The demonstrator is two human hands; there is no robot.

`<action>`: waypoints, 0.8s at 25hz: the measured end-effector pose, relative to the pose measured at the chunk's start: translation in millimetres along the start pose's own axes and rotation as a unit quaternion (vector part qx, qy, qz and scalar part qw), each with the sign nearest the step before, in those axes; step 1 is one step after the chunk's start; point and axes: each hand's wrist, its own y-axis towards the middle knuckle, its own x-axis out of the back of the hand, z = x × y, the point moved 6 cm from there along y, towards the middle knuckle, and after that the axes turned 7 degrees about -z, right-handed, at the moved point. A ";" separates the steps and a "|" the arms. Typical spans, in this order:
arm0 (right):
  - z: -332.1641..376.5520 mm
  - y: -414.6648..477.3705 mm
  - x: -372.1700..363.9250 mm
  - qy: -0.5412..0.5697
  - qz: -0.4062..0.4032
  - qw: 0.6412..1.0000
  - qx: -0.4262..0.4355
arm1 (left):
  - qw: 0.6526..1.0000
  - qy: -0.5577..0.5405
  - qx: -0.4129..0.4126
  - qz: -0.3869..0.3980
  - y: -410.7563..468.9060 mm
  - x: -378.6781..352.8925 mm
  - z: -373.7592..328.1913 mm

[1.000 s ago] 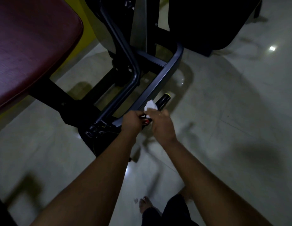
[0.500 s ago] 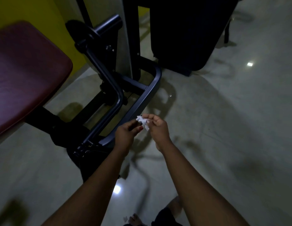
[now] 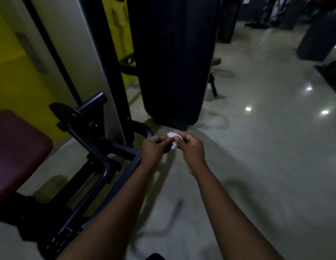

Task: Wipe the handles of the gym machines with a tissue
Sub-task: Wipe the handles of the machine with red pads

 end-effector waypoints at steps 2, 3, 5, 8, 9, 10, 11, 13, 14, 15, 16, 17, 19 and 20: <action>23.8 9.5 17.4 0.002 -0.012 1.000 0.022 | 1.000 -0.011 -0.013 0.015 -1.0 -25.2 -19.4; 34.9 14.5 26.6 0.003 -0.018 0.999 0.031 | 0.999 -0.020 -0.018 0.023 -1.5 -37.7 -28.4; 54.5 26.6 45.7 0.002 -0.034 0.998 0.043 | 0.998 -0.036 -0.028 0.044 -1.0 -62.2 -46.2; 80.1 45.0 72.9 0.001 -0.063 0.997 0.055 | 0.996 -0.038 -0.052 0.066 7.4 -98.5 -68.6; 85.4 51.5 79.6 0.005 -0.070 0.996 0.054 | 0.995 -0.040 -0.057 0.071 12.3 -108.9 -73.6; 90.6 59.5 88.4 0.007 -0.079 0.995 0.056 | 0.994 -0.042 -0.060 0.077 17.7 -122.1 -78.0; 94.9 68.2 97.5 0.006 -0.091 0.994 0.059 | 0.994 -0.045 -0.061 0.084 23.5 -135.4 -81.1; 101.2 89.9 118.5 -0.005 -0.114 0.991 0.063 | 0.992 -0.045 -0.067 0.095 36.6 -164.9 -85.6; 103.3 99.8 127.2 -0.008 -0.120 0.991 0.065 | 0.992 -0.046 -0.069 0.097 42.5 -177.8 -86.2; 105.6 114.0 138.0 -0.010 -0.125 0.990 0.070 | 0.991 -0.050 -0.069 0.099 51.6 -195.1 -86.6; 106.7 126.9 146.8 -0.009 -0.126 0.989 0.071 | 0.991 -0.052 -0.066 0.100 61.1 -210.3 -85.7; 106.0 141.1 155.4 -0.009 -0.131 0.989 0.067 | 0.991 -0.052 -0.063 0.102 71.0 -224.8 -84.9; 105.6 178.7 175.4 -0.009 -0.136 0.988 0.068 | 0.991 -0.050 -0.061 0.112 98.5 -262.7 -84.1; 106.2 202.7 186.0 -0.011 -0.140 0.988 0.066 | 0.990 -0.051 -0.059 0.118 115.2 -283.4 -85.4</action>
